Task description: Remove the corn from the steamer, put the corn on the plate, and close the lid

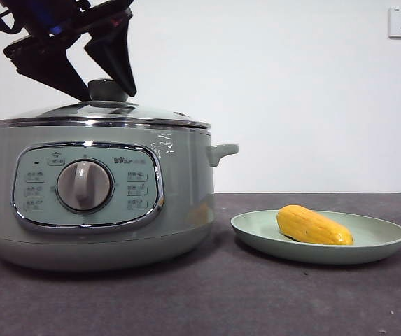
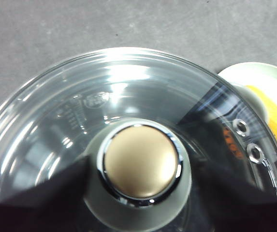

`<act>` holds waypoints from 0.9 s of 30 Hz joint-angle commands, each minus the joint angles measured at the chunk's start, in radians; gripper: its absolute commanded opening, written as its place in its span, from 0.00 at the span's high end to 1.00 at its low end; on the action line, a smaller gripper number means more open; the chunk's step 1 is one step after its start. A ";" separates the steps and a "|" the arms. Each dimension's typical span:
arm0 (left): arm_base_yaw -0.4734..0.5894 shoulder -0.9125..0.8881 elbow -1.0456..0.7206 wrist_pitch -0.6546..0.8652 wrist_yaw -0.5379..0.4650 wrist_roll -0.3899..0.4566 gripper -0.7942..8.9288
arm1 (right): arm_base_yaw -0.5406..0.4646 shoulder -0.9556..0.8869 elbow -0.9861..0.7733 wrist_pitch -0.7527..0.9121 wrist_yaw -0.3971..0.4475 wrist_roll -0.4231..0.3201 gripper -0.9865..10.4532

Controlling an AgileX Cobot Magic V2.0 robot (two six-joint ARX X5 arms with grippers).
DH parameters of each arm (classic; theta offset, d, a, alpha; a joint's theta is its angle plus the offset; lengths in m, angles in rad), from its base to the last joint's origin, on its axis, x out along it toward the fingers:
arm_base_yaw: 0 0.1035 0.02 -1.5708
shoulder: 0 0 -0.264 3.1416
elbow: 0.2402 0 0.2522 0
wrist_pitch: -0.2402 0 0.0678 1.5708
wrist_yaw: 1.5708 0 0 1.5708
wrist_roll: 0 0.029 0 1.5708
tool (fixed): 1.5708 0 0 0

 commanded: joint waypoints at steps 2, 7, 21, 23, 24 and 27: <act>-0.003 0.001 -0.008 -0.003 -0.003 0.002 0.49 | 0.001 0.001 -0.005 0.006 0.002 0.006 0.53; -0.002 -0.033 -0.004 0.006 -0.010 0.001 0.49 | 0.000 0.001 -0.005 0.005 0.003 0.006 0.53; -0.004 -0.342 0.005 -0.174 -0.003 0.003 0.94 | 0.002 -0.012 -0.031 0.056 0.002 -0.036 0.84; -0.005 -0.371 0.005 -0.207 -0.008 0.012 0.93 | 0.003 -0.037 -0.075 0.119 0.001 -0.036 0.92; -0.006 -0.386 0.003 -0.219 -0.010 0.023 0.93 | 0.003 -0.056 -0.109 0.160 0.002 -0.035 0.93; -0.020 -0.424 0.002 -0.239 -0.043 0.032 0.93 | 0.003 -0.128 -0.231 0.280 0.003 -0.018 0.92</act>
